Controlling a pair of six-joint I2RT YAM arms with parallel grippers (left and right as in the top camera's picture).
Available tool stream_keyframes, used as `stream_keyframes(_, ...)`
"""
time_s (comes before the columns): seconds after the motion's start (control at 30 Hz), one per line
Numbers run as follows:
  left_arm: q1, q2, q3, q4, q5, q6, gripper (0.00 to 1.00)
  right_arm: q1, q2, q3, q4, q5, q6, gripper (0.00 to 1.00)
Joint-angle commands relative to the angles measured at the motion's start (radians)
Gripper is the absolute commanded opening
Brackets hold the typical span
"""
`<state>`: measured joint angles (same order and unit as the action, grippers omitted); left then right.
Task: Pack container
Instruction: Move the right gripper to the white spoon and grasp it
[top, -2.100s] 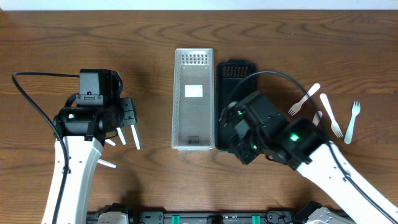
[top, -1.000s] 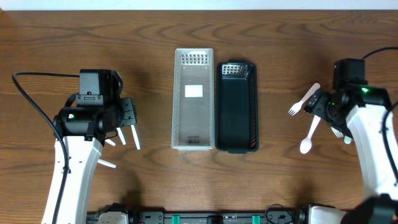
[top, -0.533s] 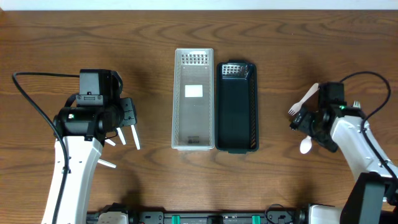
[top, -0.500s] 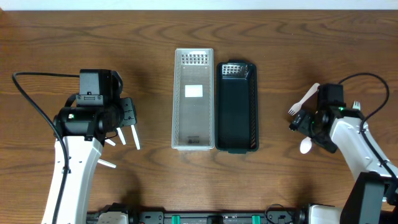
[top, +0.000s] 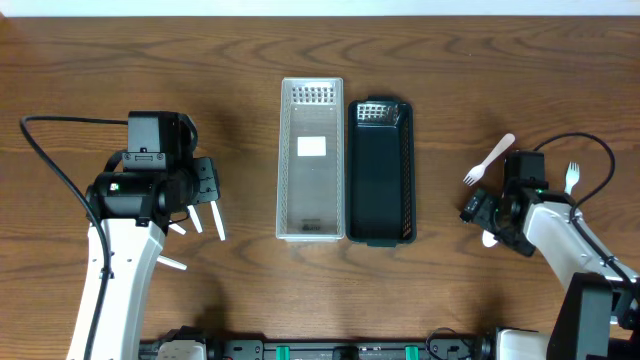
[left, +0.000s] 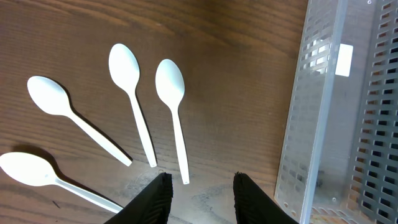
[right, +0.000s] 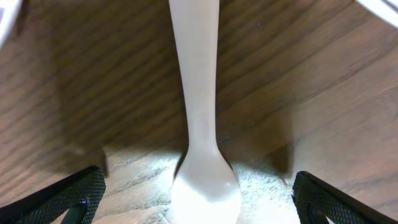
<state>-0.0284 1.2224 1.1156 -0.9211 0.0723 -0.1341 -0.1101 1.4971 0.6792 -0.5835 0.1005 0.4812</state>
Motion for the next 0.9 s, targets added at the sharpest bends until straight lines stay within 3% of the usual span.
stream_keyframes(0.0, -0.002, 0.001, 0.016, -0.009, -0.001, -0.002, 0.36, -0.007, 0.002, -0.024, 0.010, -0.004, -0.015, 0.99)
stream_keyframes(0.33, -0.002, 0.001, 0.016, -0.018, -0.001, -0.002, 0.36, -0.008, 0.003, -0.056, 0.045, -0.031, -0.015, 0.97)
stream_keyframes(0.47, -0.002, 0.001, 0.016, -0.018, -0.001, -0.002, 0.36, -0.007, 0.003, -0.056, 0.042, -0.031, -0.015, 0.86)
stream_keyframes(0.7, -0.002, 0.001, 0.016, -0.018, -0.001, -0.002, 0.36, -0.007, 0.003, -0.056, 0.033, -0.031, -0.015, 0.55)
stream_keyframes(0.87, -0.002, 0.001, 0.016, -0.018, -0.001, -0.002, 0.36, -0.008, 0.003, -0.056, 0.033, -0.031, -0.015, 0.48)
